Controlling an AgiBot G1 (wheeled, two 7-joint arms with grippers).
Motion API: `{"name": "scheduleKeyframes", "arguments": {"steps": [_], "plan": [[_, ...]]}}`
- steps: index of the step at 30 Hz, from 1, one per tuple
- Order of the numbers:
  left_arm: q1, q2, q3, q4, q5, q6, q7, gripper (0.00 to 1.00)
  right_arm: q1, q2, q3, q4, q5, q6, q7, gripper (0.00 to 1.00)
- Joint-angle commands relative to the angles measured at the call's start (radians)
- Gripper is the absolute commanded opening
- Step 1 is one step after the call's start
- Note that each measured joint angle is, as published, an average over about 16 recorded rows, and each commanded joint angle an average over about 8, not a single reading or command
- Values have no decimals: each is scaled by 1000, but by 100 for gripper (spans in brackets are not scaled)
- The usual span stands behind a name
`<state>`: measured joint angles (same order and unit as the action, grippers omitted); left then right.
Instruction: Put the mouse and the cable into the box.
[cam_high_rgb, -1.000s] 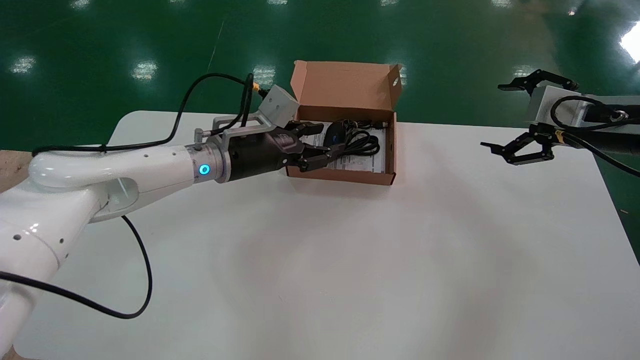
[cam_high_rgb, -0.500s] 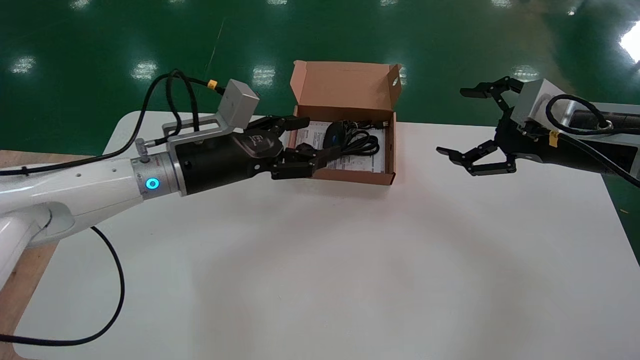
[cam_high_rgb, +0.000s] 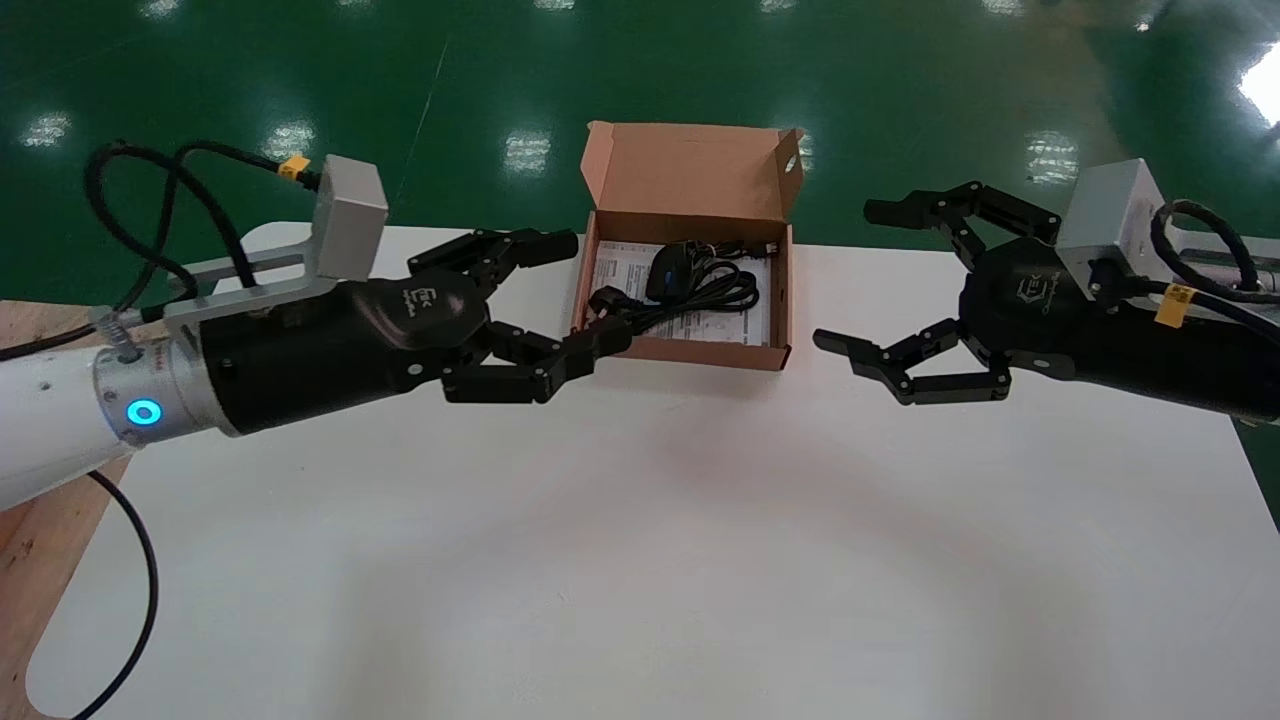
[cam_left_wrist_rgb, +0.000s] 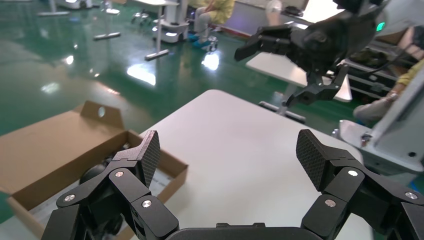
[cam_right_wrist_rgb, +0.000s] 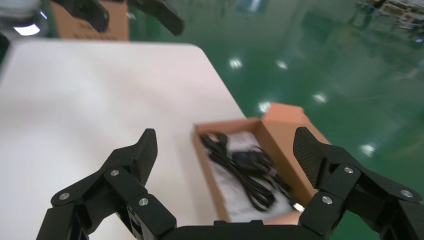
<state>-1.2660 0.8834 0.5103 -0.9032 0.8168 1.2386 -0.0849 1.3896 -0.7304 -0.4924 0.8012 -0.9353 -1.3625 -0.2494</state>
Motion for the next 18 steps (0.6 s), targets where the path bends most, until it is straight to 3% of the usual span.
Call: {"name": "scheduleKeyframes", "arguments": {"steps": [1,18], "plan": [[18,-25,-21,-35,-8,24,-10,100,-28,11,19,44,18,-12,39,100],[166,-237,-201,-331,-75,223,-89,100,-267,101,180,409,173,-113,370,100]]}}
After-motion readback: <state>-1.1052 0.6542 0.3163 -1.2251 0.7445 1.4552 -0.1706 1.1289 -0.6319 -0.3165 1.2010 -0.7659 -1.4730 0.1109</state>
